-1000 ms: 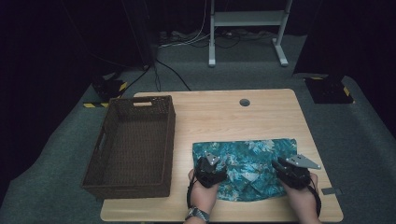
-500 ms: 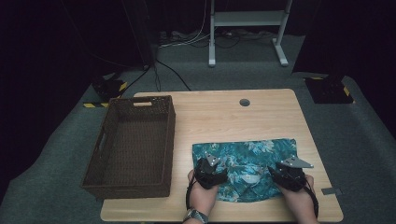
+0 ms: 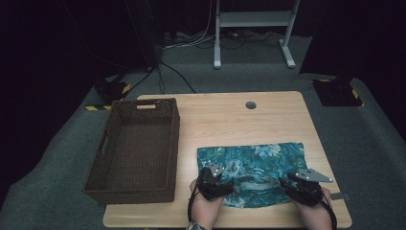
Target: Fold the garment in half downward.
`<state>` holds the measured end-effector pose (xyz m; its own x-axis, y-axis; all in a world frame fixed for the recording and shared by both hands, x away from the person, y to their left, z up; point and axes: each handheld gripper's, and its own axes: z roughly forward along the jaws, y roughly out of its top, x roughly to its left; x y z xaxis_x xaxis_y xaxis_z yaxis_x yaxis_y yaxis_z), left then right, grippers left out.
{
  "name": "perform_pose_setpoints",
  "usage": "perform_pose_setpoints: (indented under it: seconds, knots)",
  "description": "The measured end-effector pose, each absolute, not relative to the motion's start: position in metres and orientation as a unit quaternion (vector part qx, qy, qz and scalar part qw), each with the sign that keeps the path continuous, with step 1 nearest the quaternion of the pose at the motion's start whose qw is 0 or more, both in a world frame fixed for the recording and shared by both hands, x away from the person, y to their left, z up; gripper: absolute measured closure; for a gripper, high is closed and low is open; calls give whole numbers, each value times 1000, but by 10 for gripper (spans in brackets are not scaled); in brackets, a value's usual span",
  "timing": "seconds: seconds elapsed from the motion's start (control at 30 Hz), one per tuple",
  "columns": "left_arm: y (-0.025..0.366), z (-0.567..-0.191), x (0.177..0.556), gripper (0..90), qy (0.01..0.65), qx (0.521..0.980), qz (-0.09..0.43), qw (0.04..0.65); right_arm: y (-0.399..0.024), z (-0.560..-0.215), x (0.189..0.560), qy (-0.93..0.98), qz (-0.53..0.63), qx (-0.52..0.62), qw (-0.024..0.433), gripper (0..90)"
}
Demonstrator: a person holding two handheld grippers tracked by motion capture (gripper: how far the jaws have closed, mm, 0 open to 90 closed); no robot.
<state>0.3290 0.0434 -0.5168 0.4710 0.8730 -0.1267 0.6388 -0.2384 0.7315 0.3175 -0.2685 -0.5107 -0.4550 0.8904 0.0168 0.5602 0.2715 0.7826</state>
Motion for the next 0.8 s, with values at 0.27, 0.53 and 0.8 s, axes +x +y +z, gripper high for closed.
perform_pose_setpoints:
  seconds: [0.27,0.53,0.8]
  knots:
    - [40,-519,318,247,486,777,155,369,-273,-516,305,760,384,479,213,559]
    - [41,-524,317,191,495,776,155,360,-269,-521,299,762,387,479,201,536]
    - [43,-526,322,132,503,773,161,351,-266,-523,300,765,390,472,200,487]
